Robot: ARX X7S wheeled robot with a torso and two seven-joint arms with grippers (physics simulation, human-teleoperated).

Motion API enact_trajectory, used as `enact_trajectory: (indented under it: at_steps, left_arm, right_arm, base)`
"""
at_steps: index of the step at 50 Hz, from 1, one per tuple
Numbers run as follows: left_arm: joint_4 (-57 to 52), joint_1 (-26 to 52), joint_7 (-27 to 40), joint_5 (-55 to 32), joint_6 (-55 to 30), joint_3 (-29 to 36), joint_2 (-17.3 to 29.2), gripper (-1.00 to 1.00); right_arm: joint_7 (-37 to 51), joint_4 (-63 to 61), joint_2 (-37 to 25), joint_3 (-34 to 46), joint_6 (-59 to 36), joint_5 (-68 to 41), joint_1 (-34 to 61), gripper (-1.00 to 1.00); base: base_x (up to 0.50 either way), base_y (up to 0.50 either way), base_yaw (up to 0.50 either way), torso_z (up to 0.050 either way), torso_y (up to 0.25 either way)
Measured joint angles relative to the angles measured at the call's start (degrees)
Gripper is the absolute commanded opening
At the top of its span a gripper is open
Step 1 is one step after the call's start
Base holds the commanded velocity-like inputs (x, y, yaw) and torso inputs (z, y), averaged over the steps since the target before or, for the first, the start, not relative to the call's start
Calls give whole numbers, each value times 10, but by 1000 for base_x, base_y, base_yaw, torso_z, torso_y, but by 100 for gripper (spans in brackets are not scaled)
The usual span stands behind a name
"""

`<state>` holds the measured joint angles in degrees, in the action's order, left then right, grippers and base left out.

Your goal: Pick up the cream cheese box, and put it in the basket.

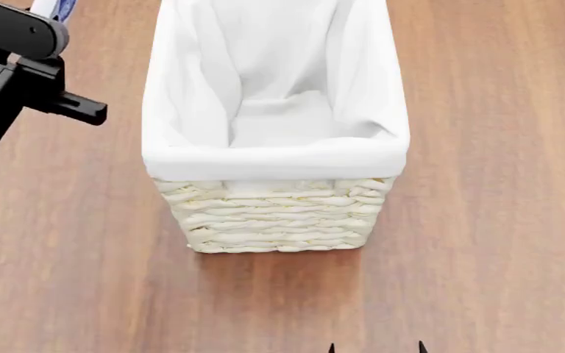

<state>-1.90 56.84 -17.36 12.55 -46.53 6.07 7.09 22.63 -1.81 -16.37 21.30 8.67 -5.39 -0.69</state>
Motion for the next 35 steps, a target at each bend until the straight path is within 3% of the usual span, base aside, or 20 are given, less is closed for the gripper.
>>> enact_trajectory:
  at_steps: [17,35]
  left_arm:
    - [-17,94,-41,3,-86,70,-7,-100]
    - [42,162,-86,-20,-118,147,-27,-100]
  right_arm:
    - [3,-6,-4,0,-1,-5,-1,100]
    - [4,-10,-8,2,3,-9,-3,100]
  base:
    - [0,0,0,0,1]
    - [0,0,0,0,1]
